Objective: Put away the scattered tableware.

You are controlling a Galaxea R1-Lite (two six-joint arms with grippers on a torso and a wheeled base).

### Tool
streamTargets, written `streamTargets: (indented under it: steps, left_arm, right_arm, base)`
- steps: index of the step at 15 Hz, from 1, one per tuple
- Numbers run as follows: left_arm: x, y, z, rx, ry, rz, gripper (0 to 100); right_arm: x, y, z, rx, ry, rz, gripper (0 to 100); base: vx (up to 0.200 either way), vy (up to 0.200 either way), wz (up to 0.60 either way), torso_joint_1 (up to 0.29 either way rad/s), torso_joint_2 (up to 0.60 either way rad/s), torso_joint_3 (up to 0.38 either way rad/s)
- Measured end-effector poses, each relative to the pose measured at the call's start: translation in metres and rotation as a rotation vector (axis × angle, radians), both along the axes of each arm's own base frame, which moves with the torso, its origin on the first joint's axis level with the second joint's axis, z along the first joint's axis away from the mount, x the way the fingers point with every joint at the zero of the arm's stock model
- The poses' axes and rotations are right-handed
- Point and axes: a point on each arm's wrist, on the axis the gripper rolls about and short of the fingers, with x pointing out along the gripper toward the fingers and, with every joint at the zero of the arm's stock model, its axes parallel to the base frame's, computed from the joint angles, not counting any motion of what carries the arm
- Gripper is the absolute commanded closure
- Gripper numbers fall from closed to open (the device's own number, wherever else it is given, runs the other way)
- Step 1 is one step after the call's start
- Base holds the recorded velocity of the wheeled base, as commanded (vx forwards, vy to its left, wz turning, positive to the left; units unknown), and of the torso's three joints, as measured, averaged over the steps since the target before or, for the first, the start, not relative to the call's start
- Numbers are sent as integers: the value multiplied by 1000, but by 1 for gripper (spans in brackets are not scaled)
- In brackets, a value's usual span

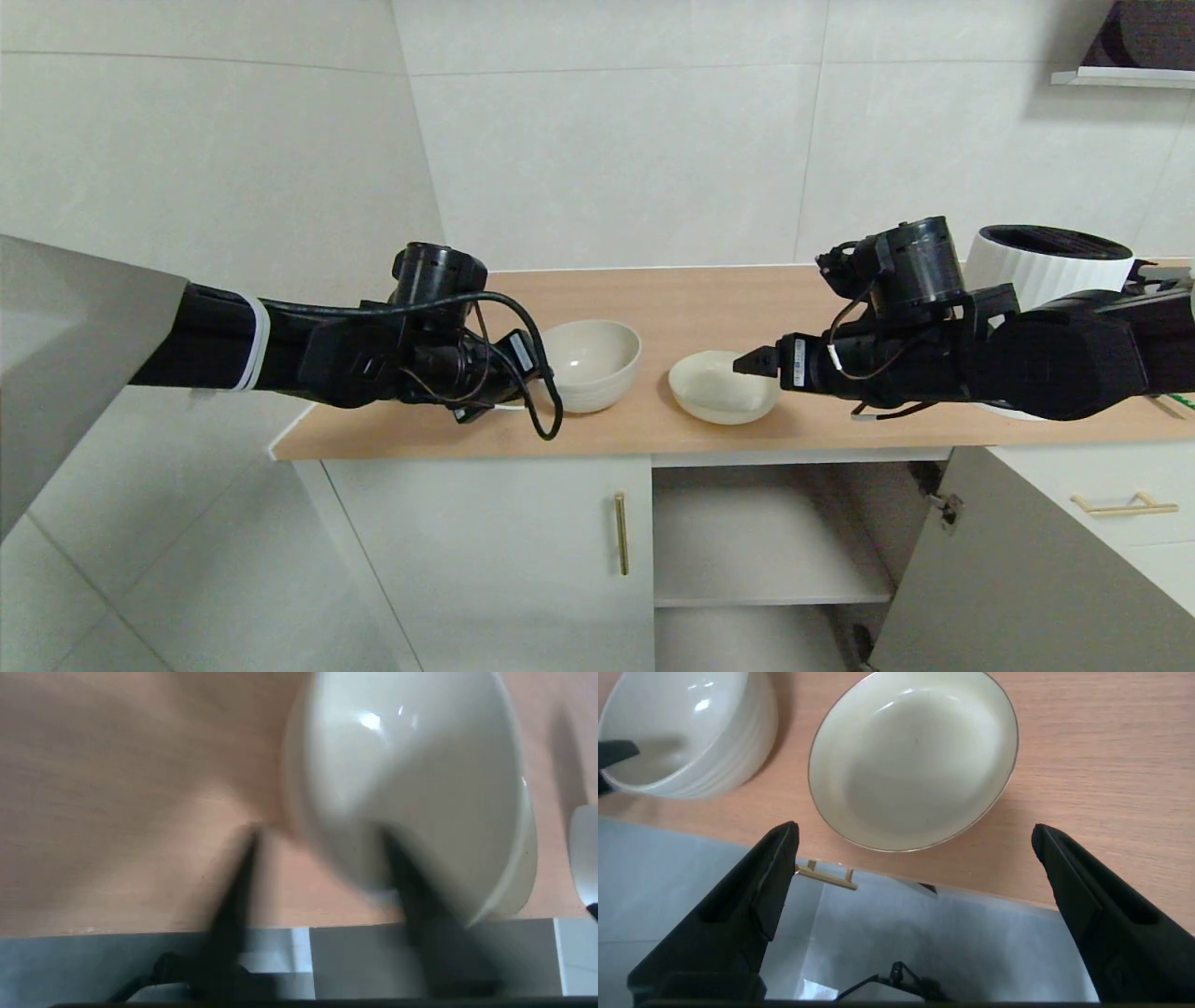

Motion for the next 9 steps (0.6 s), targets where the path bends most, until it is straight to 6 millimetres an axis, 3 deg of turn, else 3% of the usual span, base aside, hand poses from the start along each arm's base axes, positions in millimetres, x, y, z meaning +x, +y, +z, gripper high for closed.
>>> streamTargets:
  steps: [6,9]
  left_arm:
    - [-1,0,5,-4,-12,1,100]
    - [-4,1,7,-7,-14,-3,100]
  right_arm:
    - [1,0,1,-6,-1,-11,0]
    - [8,1,-6,-77,7,-101,0]
  base:
    - [0,0,0,0,0,0]
    - [0,0,0,0,0,0]
